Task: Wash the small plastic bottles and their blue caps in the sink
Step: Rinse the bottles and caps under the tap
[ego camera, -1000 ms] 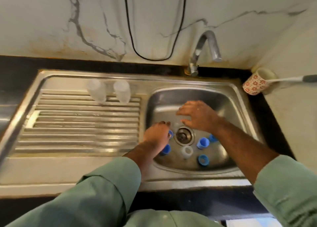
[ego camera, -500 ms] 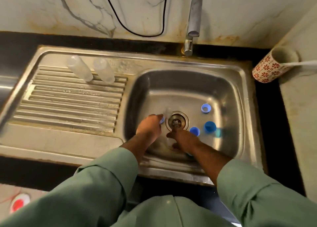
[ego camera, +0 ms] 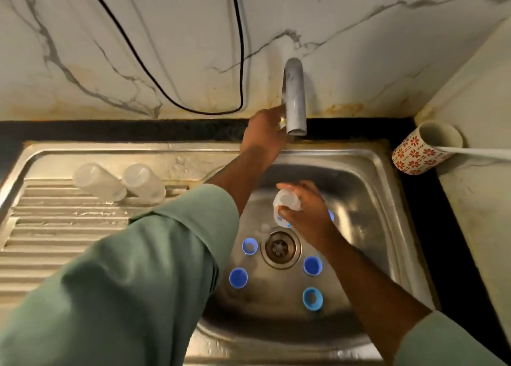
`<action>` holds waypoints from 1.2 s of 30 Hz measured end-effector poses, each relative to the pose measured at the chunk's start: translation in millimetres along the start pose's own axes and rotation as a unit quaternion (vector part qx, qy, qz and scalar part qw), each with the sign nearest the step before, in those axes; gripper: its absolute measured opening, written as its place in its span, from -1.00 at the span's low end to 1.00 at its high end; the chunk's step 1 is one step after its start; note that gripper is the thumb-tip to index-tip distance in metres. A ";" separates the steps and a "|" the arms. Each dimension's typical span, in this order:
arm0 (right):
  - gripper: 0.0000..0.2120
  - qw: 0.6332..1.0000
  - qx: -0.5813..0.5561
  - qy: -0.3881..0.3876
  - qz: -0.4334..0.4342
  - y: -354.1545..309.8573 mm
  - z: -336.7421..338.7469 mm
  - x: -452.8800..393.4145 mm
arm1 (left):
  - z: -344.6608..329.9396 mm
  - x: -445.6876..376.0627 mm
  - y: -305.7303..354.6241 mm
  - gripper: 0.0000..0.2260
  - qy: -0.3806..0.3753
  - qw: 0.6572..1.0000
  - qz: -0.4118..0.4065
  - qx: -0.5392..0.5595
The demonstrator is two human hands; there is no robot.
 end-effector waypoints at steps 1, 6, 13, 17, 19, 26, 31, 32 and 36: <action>-0.52 1.000 0.015 -0.004 0.003 -2.1 -1.3 -2.8 | -4.2 -5.1 1.7 -0.69 -0.008 1.000 0.003 -0.009; -0.46 1.000 0.021 0.017 -0.004 8.0 -9.3 -25.1 | -15.3 -21.3 -0.8 -0.81 -0.016 1.000 -0.006 -0.009; -0.60 0.994 -0.089 0.026 -0.056 17.9 -15.9 -32.8 | -9.4 -26.9 -20.7 -0.90 0.031 1.000 0.004 0.004; -0.66 0.992 -0.102 0.034 -0.065 16.8 -18.2 -32.3 | -9.3 -28.9 -17.9 -0.91 0.008 1.000 0.000 -0.023; -0.69 0.994 -0.086 0.046 -0.045 18.1 -15.6 -32.5 | -8.6 -27.8 -16.4 -0.89 0.008 1.000 0.002 -0.030; -0.83 0.993 -0.062 -0.029 -0.096 46.4 -27.5 -34.4 | -6.6 -26.3 -9.1 -0.83 0.003 0.998 0.020 -0.061; -0.82 0.971 -0.148 -0.035 -0.186 66.7 -35.2 -46.7 | -5.6 -24.6 -6.5 -0.80 0.003 0.999 0.031 -0.040; -0.84 0.959 -0.185 -0.040 -0.214 70.8 -36.5 -46.2 | -6.1 -22.8 -6.6 -0.79 -0.004 0.999 0.033 -0.034; -0.90 0.918 -0.280 -0.077 -0.269 78.8 -44.5 -47.0 | -5.6 -26.0 -7.5 -0.81 0.007 0.998 0.037 -0.044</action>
Point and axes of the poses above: each hand's wrist, its own x-axis away from the middle knuckle, its own z-axis out of the back of the hand, y = z × x, the point moved 4 cm from there along -x, towards the middle knuckle
